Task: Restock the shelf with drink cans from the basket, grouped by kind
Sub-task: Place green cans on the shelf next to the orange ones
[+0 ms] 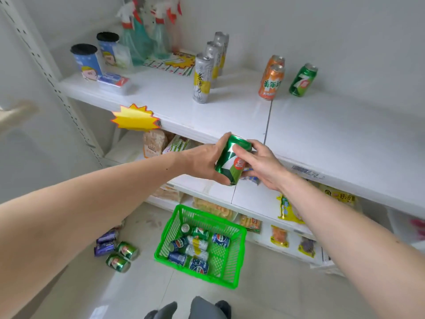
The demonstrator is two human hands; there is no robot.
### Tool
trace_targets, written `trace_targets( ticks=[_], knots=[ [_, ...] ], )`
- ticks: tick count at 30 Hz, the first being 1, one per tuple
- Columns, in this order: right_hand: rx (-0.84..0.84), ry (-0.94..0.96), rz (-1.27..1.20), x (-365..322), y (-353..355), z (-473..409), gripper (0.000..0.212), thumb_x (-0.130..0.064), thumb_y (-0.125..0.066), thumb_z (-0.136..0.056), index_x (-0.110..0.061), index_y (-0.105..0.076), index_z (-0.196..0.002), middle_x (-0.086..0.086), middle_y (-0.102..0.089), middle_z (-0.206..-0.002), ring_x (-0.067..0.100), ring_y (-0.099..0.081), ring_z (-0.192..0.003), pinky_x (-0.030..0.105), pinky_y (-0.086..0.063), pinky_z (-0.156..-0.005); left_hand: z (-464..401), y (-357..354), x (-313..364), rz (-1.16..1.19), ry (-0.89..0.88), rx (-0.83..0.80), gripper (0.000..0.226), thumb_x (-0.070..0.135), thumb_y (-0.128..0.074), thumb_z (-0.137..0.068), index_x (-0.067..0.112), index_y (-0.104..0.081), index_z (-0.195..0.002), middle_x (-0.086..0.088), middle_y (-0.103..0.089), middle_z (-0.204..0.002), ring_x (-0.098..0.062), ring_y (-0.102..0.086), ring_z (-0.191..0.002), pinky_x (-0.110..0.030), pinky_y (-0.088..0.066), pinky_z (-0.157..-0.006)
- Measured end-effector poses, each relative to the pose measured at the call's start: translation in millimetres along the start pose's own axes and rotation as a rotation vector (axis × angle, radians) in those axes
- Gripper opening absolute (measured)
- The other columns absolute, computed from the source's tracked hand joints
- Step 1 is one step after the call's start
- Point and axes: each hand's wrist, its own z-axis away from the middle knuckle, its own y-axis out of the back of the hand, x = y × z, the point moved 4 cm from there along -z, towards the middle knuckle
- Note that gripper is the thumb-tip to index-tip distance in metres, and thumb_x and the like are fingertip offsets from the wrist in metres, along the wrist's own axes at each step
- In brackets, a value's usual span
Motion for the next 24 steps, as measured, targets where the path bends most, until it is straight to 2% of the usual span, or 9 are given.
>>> trace_targets(
  ticks=[2, 4, 10, 14, 18, 20, 22, 24],
  knots=[
    [0.039, 0.025, 0.022, -17, 17, 0, 0.049, -0.03, -0.074, -0.086, -0.015, -0.051, -0.126, 0.013, -0.067, -0.112, 0.023, -0.07, -0.09, 0.048, -0.061, -0.075, -15, 13, 15, 0.001, -0.023, 0.0, 0.128, 0.041, -0.078, -0.075, 0.008, 0.02, -0.149, -0.016, -0.053, -0.133, -0.025, -0.056, -0.107, -0.017, -0.035, -0.084],
    [0.065, 0.04, 0.032, -31, 36, -3, 0.048, -0.029, -0.075, -0.085, -0.015, -0.052, -0.124, 0.011, -0.068, -0.111, 0.023, -0.071, -0.093, 0.046, -0.061, -0.078, -32, 21, 28, -0.015, -0.034, 0.001, 0.129, 0.042, -0.077, -0.075, 0.009, 0.024, -0.148, -0.017, -0.051, -0.135, -0.024, -0.056, -0.104, -0.021, -0.038, -0.087],
    [0.112, 0.075, 0.061, -59, 105, -28, 0.041, -0.026, -0.075, -0.086, -0.012, -0.056, -0.12, 0.008, -0.066, -0.109, 0.022, -0.07, -0.094, 0.042, -0.061, -0.074, -104, 32, 64, -0.035, -0.041, 0.041, 0.129, 0.041, -0.074, -0.078, 0.011, 0.032, -0.144, -0.015, -0.046, -0.141, -0.026, -0.054, -0.114, -0.022, -0.039, -0.089],
    [0.1, 0.089, 0.198, -74, 163, -61, 0.045, -0.026, -0.076, -0.084, -0.019, -0.054, -0.123, 0.006, -0.065, -0.111, 0.021, -0.069, -0.1, 0.042, -0.06, -0.081, -162, 30, 86, 0.011, -0.028, 0.069, 0.13, 0.035, -0.076, -0.079, 0.011, 0.035, -0.143, -0.013, -0.047, -0.14, -0.023, -0.055, -0.112, -0.022, -0.042, -0.087],
    [0.086, 0.111, 0.277, -80, 215, -103, 0.038, -0.024, -0.077, -0.083, -0.029, -0.055, -0.113, 0.005, -0.065, -0.115, 0.02, -0.068, -0.101, 0.043, -0.059, -0.084, -221, 20, 96, 0.077, 0.036, 0.14, 0.131, 0.034, -0.077, -0.077, 0.014, 0.033, -0.144, -0.014, -0.038, -0.148, -0.027, -0.051, -0.121, -0.028, -0.042, -0.099],
    [0.099, 0.121, 0.307, -79, 238, -127, 0.047, -0.026, -0.079, -0.081, -0.026, -0.055, -0.121, 0.004, -0.064, -0.118, 0.02, -0.068, -0.101, 0.043, -0.059, -0.083, -244, 16, 99, 0.056, 0.09, 0.172, 0.126, 0.035, -0.076, -0.078, 0.011, 0.027, -0.147, -0.016, -0.036, -0.15, -0.029, -0.048, -0.125, -0.028, -0.039, -0.1],
    [0.121, 0.127, 0.332, -78, 259, -151, 0.061, -0.027, -0.081, -0.078, -0.022, -0.051, -0.131, 0.004, -0.064, -0.122, 0.02, -0.068, -0.102, 0.044, -0.059, -0.084, -263, 13, 100, -0.001, 0.172, 0.17, 0.121, 0.041, -0.073, -0.08, 0.01, 0.021, -0.149, -0.016, -0.034, -0.15, -0.03, -0.046, -0.128, -0.036, -0.041, -0.104],
    [0.153, 0.144, 0.357, -77, 277, -173, 0.065, -0.029, -0.083, -0.075, -0.021, -0.051, -0.132, 0.003, -0.064, -0.122, 0.021, -0.067, -0.103, 0.045, -0.058, -0.087, -277, 11, 98, -0.089, 0.255, 0.145, 0.115, 0.049, -0.069, -0.081, 0.012, 0.015, -0.15, -0.015, -0.032, -0.151, -0.031, -0.044, -0.13, -0.045, -0.043, -0.102]
  ],
)
